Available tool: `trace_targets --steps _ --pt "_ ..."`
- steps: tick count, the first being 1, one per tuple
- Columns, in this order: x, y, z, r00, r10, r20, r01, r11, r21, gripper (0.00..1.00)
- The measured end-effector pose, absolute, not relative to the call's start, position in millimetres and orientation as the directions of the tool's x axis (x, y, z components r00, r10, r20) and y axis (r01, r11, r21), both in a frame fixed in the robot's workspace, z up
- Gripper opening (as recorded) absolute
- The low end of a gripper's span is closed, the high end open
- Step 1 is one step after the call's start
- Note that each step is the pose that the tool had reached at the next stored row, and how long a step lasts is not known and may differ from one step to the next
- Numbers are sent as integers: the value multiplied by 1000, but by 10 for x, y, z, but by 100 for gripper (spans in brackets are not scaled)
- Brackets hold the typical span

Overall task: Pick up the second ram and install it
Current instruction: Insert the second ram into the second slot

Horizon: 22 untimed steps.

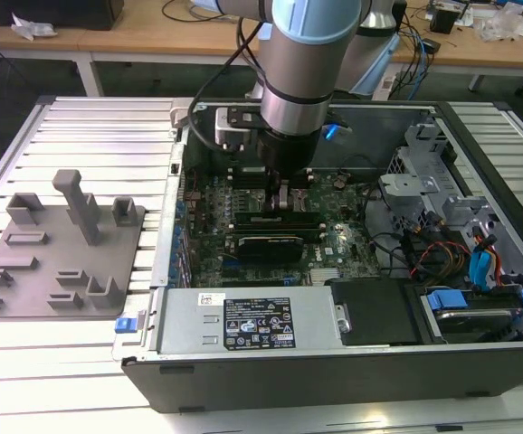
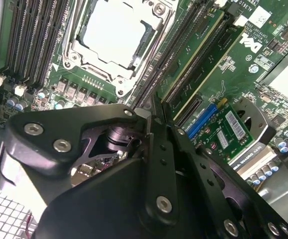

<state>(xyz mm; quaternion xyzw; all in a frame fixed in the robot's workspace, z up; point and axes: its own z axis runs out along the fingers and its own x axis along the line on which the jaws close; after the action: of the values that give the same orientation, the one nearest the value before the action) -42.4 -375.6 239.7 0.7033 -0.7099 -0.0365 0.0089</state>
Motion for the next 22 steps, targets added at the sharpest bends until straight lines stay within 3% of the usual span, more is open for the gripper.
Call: trace_targets --steps 22 --pt "-415 -3792 2370 -8 -999 -39 -998 6 64 9"
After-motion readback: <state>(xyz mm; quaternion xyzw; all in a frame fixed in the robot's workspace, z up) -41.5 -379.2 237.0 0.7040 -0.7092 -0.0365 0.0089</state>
